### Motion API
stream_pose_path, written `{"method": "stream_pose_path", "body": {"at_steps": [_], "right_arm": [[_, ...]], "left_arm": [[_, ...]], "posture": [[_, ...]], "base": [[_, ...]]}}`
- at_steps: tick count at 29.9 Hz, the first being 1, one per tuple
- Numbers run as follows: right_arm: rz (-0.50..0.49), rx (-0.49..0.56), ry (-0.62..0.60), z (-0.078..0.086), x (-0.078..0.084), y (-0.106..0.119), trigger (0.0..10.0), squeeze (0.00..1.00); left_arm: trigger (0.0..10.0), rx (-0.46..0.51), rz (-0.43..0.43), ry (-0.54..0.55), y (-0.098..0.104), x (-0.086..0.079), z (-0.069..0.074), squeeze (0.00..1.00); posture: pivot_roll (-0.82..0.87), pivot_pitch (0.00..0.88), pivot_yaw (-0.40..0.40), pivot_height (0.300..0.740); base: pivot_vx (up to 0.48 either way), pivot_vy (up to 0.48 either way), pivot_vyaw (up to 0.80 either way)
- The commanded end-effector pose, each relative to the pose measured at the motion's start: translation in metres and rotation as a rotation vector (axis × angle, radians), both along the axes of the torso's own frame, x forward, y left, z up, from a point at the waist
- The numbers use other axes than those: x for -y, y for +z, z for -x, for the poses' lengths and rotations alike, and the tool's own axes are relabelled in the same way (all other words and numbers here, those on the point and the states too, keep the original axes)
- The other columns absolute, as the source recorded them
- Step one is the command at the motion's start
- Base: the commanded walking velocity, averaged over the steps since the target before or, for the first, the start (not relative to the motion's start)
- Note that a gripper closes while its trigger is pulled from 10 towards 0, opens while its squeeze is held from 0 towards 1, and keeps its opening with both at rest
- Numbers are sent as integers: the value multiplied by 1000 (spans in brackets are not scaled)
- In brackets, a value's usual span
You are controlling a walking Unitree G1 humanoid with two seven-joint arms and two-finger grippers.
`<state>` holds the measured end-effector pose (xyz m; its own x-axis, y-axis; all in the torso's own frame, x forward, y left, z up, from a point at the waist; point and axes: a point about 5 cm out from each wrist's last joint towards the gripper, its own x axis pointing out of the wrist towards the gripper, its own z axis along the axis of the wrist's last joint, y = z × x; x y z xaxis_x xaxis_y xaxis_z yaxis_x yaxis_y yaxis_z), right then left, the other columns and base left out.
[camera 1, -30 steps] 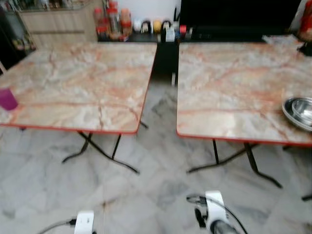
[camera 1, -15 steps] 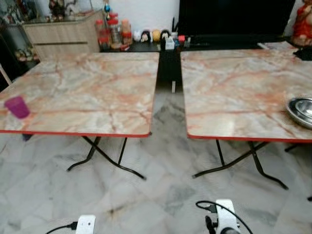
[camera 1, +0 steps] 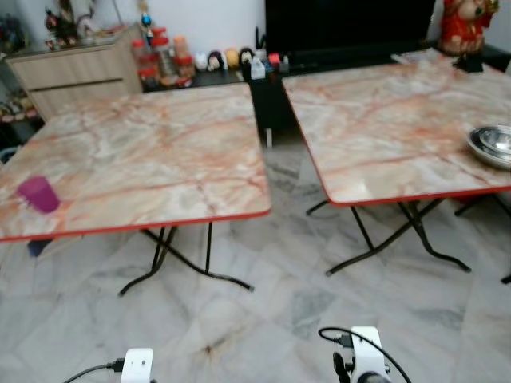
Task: Setting the table
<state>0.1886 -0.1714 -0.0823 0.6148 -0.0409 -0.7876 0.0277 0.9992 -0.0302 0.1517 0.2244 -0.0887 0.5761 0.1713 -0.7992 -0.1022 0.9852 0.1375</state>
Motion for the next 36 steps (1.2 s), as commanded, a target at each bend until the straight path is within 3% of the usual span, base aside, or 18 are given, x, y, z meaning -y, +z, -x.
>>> {"method": "stream_pose_path", "body": {"at_steps": [1, 30, 34, 36], "right_arm": [[1, 11, -7, -2, 2, 1, 10000, 0], [28, 24, -36, -8, 10, 5, 10000, 0], [24, 30, -33, -10, 10, 6, 10000, 0], [22, 29, -23, -12, 9, 7, 10000, 0]], "left_arm": [[10000, 11, 2, 14, 1, 0, -4, 0], [10000, 30, 20, 52, 2, 7, -7, 0], [10000, 59, 24, 30, 4, 10, -12, 0], [10000, 108, 18, 18, 9, 12, -24, 0]], "posture": [[9, 0, 55, 732], [17, 0, 34, 732], [18, 0, 28, 732], [23, 0, 21, 732]], "base": [[0, 480, 0], [0, 473, 0], [0, 0, 0], [0, 0, 0]]}}
